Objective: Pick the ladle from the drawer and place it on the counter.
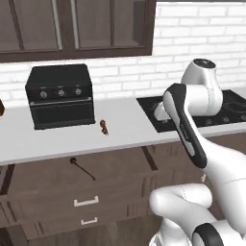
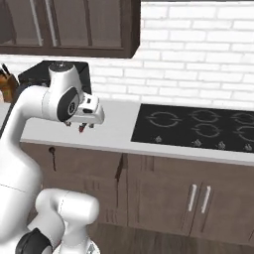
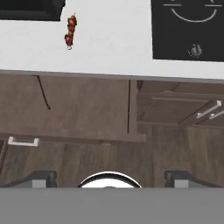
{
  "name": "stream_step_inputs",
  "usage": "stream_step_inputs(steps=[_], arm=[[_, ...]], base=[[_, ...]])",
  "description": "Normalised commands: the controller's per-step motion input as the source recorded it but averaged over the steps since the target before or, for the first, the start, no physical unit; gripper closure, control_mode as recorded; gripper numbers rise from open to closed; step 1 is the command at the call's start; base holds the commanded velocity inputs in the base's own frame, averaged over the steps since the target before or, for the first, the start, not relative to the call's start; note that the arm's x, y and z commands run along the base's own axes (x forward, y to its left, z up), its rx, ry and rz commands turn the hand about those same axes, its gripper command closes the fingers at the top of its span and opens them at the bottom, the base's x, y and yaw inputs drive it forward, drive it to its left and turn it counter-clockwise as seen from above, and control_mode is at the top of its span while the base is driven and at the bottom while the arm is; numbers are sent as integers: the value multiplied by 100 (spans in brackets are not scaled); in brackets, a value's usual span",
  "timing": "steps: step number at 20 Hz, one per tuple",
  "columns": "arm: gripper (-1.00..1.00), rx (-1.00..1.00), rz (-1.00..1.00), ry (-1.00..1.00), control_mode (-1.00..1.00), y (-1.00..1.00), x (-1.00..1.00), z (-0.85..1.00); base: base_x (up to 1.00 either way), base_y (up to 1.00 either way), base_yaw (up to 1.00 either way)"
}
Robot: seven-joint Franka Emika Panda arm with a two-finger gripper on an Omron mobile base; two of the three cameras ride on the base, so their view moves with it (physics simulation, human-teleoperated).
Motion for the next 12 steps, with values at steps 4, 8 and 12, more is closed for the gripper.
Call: stream_step_inputs(steps=[4,8,12], arm=[[-100,0,0,0,100,0,0,0],[-100,0,0,0,100,0,0,0],[-100,0,0,0,100,0,0,0]], base=[[18,-100,1],[36,-100,13],[49,-99,28]])
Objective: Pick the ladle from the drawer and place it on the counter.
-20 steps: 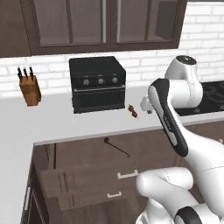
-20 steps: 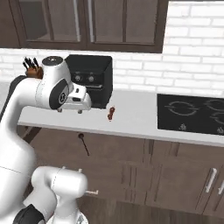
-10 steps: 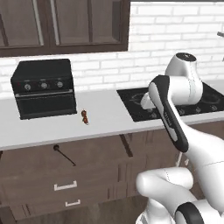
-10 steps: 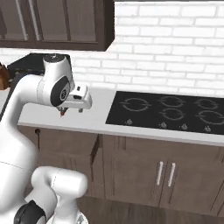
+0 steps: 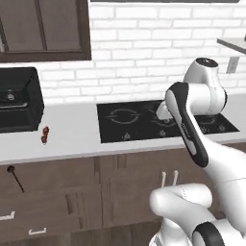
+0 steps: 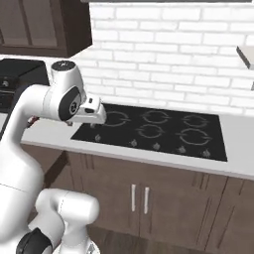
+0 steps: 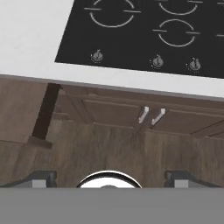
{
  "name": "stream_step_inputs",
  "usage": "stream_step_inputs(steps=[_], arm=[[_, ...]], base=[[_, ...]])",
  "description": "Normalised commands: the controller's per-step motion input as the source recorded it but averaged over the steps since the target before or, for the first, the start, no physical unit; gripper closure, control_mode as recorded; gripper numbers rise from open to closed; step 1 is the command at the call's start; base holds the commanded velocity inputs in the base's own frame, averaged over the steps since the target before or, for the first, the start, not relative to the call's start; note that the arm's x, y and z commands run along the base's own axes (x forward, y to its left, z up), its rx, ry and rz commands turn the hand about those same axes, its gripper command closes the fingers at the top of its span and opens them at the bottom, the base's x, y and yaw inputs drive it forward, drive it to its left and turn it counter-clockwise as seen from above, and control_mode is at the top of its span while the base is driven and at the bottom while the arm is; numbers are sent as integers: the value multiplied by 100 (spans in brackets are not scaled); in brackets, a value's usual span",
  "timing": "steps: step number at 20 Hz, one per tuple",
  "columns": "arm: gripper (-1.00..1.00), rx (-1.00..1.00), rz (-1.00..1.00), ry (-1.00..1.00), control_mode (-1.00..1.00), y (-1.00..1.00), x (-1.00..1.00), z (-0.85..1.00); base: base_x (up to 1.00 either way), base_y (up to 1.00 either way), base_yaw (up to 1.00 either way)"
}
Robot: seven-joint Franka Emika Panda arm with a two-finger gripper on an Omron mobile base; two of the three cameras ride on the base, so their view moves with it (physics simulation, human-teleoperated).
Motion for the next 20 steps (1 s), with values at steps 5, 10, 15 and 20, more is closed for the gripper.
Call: stream_step_inputs(steps=[5,10,15,20], arm=[[-100,0,0,0,100,0,0,0],[-100,0,0,0,100,0,0,0],[-100,0,0,0,100,0,0,0],[-100,0,0,0,100,0,0,0]], base=[[20,-68,49],[2,-22,48],[19,1,38],[23,8,30]])
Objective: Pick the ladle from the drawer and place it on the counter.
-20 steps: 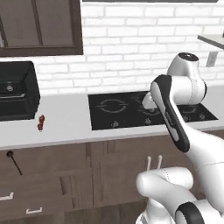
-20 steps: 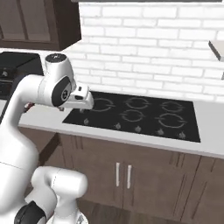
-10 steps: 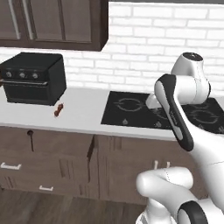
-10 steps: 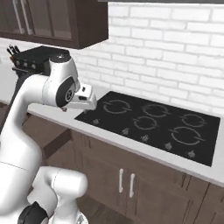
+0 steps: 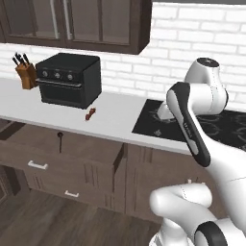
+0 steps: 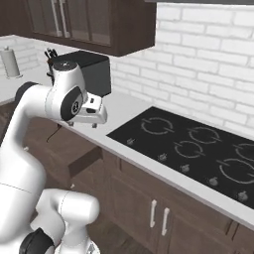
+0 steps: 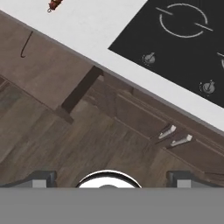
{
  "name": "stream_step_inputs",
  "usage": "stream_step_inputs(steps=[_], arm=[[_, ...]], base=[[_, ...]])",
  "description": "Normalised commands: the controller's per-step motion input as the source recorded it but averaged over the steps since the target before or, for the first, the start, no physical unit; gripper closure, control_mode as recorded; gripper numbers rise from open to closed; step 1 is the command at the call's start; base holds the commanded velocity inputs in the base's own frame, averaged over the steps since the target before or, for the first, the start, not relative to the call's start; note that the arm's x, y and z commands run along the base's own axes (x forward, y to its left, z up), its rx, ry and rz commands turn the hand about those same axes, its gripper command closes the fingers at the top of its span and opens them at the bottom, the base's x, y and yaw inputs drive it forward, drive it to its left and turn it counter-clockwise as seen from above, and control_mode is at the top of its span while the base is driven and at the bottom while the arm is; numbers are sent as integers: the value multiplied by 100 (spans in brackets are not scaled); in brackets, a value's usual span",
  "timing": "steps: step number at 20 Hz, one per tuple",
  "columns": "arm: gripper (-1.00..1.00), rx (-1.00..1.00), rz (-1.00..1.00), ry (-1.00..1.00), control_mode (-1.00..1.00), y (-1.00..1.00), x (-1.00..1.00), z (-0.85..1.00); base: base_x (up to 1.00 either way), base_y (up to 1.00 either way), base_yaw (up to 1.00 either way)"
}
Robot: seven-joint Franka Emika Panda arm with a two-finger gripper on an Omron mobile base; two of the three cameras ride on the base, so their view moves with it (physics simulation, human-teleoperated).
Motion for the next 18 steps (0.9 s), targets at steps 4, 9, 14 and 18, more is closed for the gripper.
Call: stream_step_inputs(steps=[4,9,14,18], arm=[[-100,0,0,0,100,0,0,0],[-100,0,0,0,100,0,0,0],[-100,0,0,0,100,0,0,0],[-100,0,0,0,-100,0,0,0]], base=[[20,0,14],[49,21,10],[71,31,2],[23,10,0]])
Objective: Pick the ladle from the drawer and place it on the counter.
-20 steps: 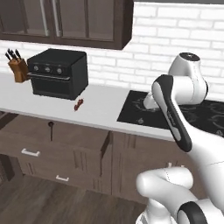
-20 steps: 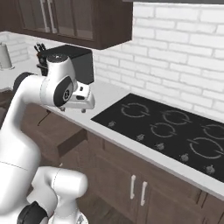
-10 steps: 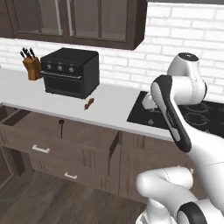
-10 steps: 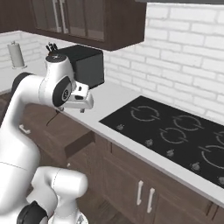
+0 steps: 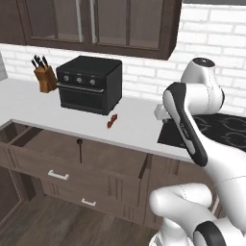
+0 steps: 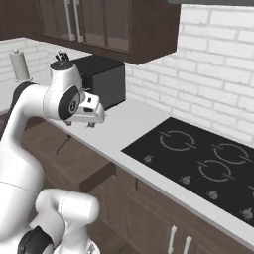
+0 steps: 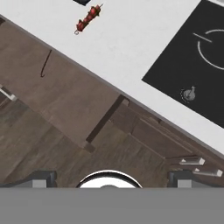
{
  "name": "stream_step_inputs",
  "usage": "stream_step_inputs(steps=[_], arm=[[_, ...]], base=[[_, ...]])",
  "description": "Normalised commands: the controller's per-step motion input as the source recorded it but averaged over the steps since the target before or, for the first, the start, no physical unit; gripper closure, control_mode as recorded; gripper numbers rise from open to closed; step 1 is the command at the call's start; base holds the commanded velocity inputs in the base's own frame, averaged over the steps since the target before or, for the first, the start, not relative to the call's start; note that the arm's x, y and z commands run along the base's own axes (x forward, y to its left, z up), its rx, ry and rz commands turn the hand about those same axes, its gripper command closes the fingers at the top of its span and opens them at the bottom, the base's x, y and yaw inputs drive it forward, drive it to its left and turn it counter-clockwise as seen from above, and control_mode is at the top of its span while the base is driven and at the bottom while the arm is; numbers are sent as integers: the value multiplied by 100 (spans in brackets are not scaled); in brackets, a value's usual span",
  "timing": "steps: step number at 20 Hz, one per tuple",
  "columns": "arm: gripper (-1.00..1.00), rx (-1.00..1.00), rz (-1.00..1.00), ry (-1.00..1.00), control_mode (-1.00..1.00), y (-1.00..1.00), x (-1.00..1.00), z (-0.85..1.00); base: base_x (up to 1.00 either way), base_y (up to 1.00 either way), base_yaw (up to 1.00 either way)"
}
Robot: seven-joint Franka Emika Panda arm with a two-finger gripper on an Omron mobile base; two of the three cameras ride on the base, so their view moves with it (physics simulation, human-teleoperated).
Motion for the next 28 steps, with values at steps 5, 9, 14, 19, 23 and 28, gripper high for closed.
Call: stream_step_inputs(steps=[5,9,14,19,23,28], arm=[[-100,0,0,0,-100,0,-3,0],[-100,-6,11,-2,-100,42,-21,-5],[-100,-15,18,2,-100,100,1,-49],[-100,-12,22,10,-100,100,13,-76],[-100,-1,27,17,-100,100,46,-69],[-100,-5,27,20,-100,88,24,-73]], base=[[0,0,0],[0,0,0],[0,0,0],[0,0,0],[0,0,0],[0,0,0]])
